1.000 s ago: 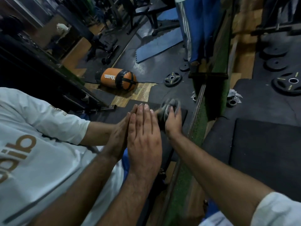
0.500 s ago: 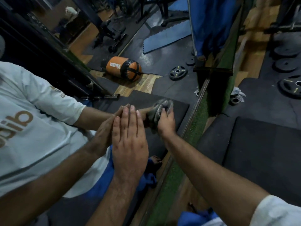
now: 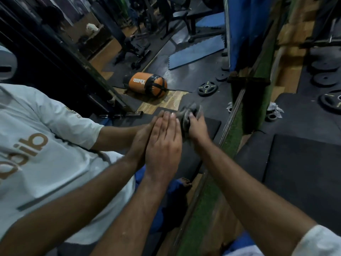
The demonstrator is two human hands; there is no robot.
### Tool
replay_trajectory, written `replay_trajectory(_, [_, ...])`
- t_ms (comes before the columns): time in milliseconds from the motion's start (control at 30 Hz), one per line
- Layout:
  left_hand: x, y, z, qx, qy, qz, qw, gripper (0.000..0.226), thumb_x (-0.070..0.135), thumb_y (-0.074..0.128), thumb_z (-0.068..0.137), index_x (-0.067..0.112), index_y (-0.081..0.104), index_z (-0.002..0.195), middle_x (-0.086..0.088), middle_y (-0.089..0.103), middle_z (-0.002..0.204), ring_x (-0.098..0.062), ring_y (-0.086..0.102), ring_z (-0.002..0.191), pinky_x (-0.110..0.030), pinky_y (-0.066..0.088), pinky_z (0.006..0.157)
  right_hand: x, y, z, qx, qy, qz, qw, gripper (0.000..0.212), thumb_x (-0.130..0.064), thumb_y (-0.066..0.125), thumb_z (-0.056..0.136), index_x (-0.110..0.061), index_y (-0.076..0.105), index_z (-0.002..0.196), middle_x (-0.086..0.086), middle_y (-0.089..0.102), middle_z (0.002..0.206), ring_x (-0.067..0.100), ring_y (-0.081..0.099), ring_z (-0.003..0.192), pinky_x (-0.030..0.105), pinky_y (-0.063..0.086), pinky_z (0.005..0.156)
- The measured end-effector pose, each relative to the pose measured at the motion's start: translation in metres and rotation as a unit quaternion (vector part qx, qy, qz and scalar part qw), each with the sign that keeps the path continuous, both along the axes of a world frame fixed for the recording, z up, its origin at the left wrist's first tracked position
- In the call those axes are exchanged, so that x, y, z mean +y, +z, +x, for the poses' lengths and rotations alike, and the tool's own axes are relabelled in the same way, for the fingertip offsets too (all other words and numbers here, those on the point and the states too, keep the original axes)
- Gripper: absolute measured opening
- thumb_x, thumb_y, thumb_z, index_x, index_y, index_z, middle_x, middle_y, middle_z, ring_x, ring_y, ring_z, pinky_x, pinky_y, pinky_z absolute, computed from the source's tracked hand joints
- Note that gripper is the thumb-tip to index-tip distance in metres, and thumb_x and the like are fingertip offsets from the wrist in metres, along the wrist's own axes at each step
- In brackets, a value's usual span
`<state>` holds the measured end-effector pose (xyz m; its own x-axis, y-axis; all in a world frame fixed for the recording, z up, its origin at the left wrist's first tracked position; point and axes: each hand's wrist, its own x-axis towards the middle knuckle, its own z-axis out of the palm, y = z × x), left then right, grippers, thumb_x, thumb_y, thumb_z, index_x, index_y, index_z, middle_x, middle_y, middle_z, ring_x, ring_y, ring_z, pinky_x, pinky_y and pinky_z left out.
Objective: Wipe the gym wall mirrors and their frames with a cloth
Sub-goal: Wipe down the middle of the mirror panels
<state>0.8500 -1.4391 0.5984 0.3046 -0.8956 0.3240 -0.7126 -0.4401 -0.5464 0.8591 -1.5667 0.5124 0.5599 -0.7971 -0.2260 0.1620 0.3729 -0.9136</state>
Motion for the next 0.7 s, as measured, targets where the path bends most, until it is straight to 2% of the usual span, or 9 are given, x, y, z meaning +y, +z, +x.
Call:
replay_trajectory(100, [0.006, 0.002, -0.001, 0.029, -0.036, -0.045, 0.998, 0.055, 0.005, 0.041, 0.089, -0.003, 0.051, 0.142, -0.022, 0.048, 0.151, -0.034, 0.038, 0.147, -0.043, 0.016, 0.126, 0.004, 0.043, -0.023, -0.131, 0.007, -0.111, 0.985, 0.045, -0.020, 0.056, 0.103, -0.022, 0.048, 0.147, 0.008, 0.051, 0.153, 0.020, 0.050, 0.141, 0.036, 0.040, 0.119])
replay_trajectory(200, [0.027, 0.007, -0.012, 0.037, -0.027, -0.077, 0.996, 0.054, 0.006, 0.051, 0.090, -0.003, 0.050, 0.143, -0.023, 0.048, 0.151, -0.035, 0.037, 0.147, -0.045, 0.016, 0.126, 0.022, 0.030, -0.026, -0.113, 0.018, -0.187, 0.976, 0.053, -0.031, 0.059, 0.100, -0.026, 0.045, 0.151, 0.001, 0.044, 0.160, 0.018, 0.042, 0.149, 0.038, 0.034, 0.124])
replay_trajectory(233, [0.040, 0.010, -0.015, 0.029, -0.011, -0.073, 0.997, 0.056, 0.009, 0.051, 0.093, -0.003, 0.045, 0.147, -0.023, 0.042, 0.155, -0.036, 0.029, 0.151, -0.046, 0.008, 0.128, 0.030, 0.013, -0.020, -0.088, 0.009, -0.172, 0.981, 0.060, -0.039, 0.059, 0.097, -0.031, 0.042, 0.154, -0.001, 0.042, 0.161, 0.018, 0.039, 0.150, 0.038, 0.033, 0.124])
replay_trajectory(300, [0.068, 0.012, -0.020, -0.012, 0.021, -0.059, 0.998, 0.062, 0.016, 0.042, 0.097, -0.003, 0.028, 0.155, -0.024, 0.021, 0.164, -0.037, 0.007, 0.156, -0.048, -0.010, 0.126, 0.041, -0.037, 0.000, -0.023, -0.026, -0.034, 0.999, 0.071, -0.054, 0.053, 0.089, -0.033, 0.041, 0.157, 0.003, 0.047, 0.159, 0.024, 0.044, 0.147, 0.043, 0.037, 0.121])
replay_trajectory(367, [0.090, 0.013, -0.021, -0.046, 0.041, -0.041, 0.997, 0.067, 0.019, 0.037, 0.099, -0.004, 0.015, 0.158, -0.025, 0.006, 0.167, -0.038, -0.007, 0.155, -0.049, -0.016, 0.124, 0.053, -0.041, 0.009, 0.042, -0.067, 0.075, 0.994, 0.081, -0.061, 0.046, 0.081, -0.032, 0.042, 0.156, 0.010, 0.051, 0.154, 0.033, 0.048, 0.143, 0.049, 0.039, 0.119])
replay_trajectory(400, [0.095, 0.013, -0.021, -0.053, 0.045, -0.038, 0.997, 0.068, 0.020, 0.037, 0.100, -0.004, 0.013, 0.158, -0.025, 0.003, 0.167, -0.038, -0.008, 0.154, -0.049, -0.015, 0.124, 0.060, -0.029, 0.011, 0.057, -0.070, 0.080, 0.993, 0.081, -0.061, 0.046, 0.082, -0.029, 0.041, 0.157, 0.011, 0.050, 0.155, 0.033, 0.046, 0.144, 0.050, 0.038, 0.119])
replay_trajectory(500, [0.096, 0.011, -0.021, -0.060, 0.039, -0.050, 0.996, 0.065, 0.018, 0.033, 0.101, -0.004, 0.013, 0.158, -0.024, 0.009, 0.167, -0.036, -0.004, 0.155, -0.048, -0.011, 0.125, 0.082, 0.051, -0.003, -0.034, -0.077, -0.099, 0.992, 0.064, -0.044, 0.054, 0.096, -0.027, 0.038, 0.157, 0.002, 0.036, 0.164, 0.021, 0.030, 0.154, 0.040, 0.025, 0.127])
replay_trajectory(600, [0.096, 0.009, -0.019, -0.060, 0.039, -0.049, 0.996, 0.063, 0.019, 0.040, 0.099, -0.006, 0.023, 0.154, -0.025, 0.024, 0.163, -0.037, 0.005, 0.155, -0.046, -0.006, 0.127, 0.088, 0.084, -0.017, -0.143, -0.052, -0.279, 0.948, 0.061, -0.033, 0.056, 0.101, -0.031, 0.031, 0.157, -0.024, 0.025, 0.160, -0.003, 0.011, 0.155, 0.030, 0.015, 0.129])
replay_trajectory(700, [0.100, 0.009, -0.019, -0.060, 0.035, -0.024, 0.997, 0.060, 0.017, 0.032, 0.100, -0.004, 0.022, 0.156, -0.024, 0.016, 0.166, -0.036, 0.003, 0.156, -0.047, -0.004, 0.127, 0.091, 0.038, -0.019, -0.077, -0.064, -0.361, 0.927, 0.063, -0.032, 0.050, 0.107, -0.020, 0.026, 0.163, -0.016, 0.018, 0.167, 0.010, 0.009, 0.160, 0.035, 0.016, 0.130])
